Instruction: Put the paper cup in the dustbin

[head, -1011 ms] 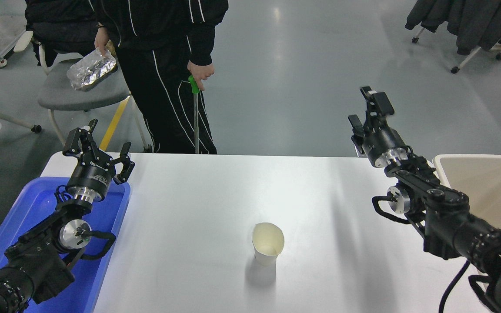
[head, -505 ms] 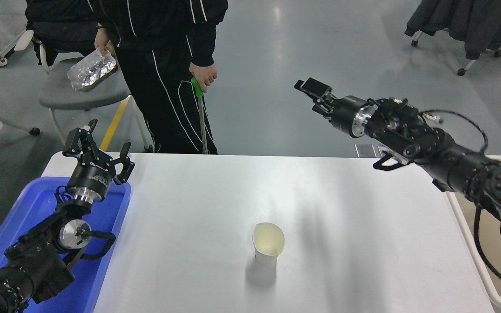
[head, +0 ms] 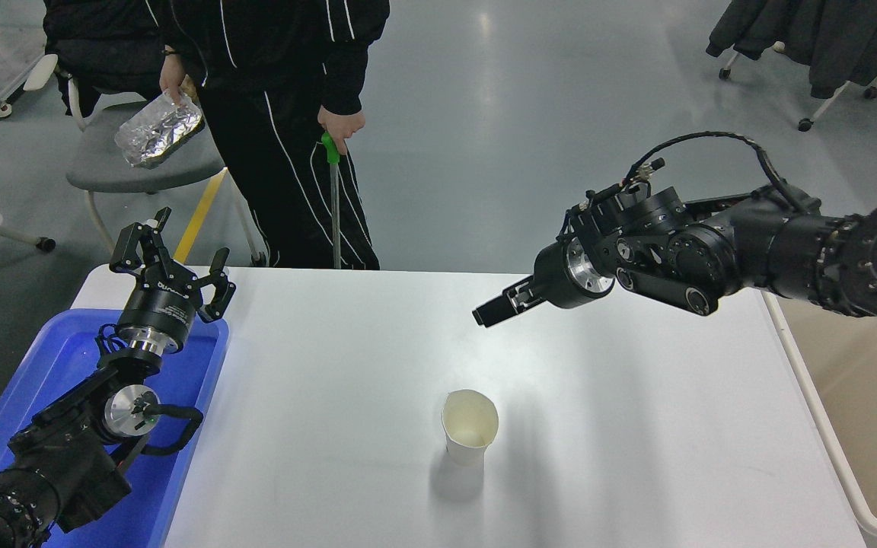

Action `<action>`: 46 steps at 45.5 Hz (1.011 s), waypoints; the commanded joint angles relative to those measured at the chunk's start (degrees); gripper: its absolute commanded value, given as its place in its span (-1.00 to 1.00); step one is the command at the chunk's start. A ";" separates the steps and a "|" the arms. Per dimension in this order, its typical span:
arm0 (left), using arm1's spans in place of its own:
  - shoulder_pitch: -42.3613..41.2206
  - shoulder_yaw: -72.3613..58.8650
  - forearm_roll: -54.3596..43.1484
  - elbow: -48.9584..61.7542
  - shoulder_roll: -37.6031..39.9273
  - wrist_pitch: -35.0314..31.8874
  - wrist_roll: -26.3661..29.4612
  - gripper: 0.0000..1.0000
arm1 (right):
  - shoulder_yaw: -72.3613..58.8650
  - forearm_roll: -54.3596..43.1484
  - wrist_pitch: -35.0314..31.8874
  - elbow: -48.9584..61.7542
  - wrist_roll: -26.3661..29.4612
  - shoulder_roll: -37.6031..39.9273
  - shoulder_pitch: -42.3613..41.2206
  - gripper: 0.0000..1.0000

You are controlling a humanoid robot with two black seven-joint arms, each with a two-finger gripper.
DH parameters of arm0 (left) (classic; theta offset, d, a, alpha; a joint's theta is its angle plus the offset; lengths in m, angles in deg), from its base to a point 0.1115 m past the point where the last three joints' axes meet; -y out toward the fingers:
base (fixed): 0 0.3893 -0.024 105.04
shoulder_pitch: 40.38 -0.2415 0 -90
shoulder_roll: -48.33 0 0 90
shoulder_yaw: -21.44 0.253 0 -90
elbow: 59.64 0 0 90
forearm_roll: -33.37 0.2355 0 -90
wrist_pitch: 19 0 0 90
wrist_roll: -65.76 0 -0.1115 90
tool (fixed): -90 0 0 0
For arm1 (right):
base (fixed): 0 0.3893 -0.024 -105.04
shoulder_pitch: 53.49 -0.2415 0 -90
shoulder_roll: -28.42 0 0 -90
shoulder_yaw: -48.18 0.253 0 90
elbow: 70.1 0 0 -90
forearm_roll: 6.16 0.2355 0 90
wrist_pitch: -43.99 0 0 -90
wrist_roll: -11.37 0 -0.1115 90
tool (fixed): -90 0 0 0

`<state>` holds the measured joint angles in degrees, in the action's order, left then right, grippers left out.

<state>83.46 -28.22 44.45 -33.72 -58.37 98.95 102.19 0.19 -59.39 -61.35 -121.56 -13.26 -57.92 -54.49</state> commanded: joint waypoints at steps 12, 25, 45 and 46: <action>0.00 0.00 0.00 0.01 0.00 0.00 -0.04 1.00 | -0.61 -2.14 0.48 -2.33 0.11 -1.90 5.22 0.98; 0.00 0.00 0.00 -0.08 0.00 0.00 0.05 1.00 | 2.81 -1.53 0.66 1.98 0.64 -1.90 10.14 0.98; 0.00 0.00 0.00 -0.08 0.00 0.00 0.05 1.00 | 2.64 2.16 5.66 8.83 0.55 -1.81 17.61 0.86; 0.00 0.00 0.00 0.01 0.00 0.00 -0.04 1.00 | 2.55 1.99 6.28 8.83 0.55 -1.81 18.05 0.80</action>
<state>83.46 -28.22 44.45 -33.72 -58.37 98.95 102.20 2.85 -57.77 -59.33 -115.69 -12.64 -59.72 -40.94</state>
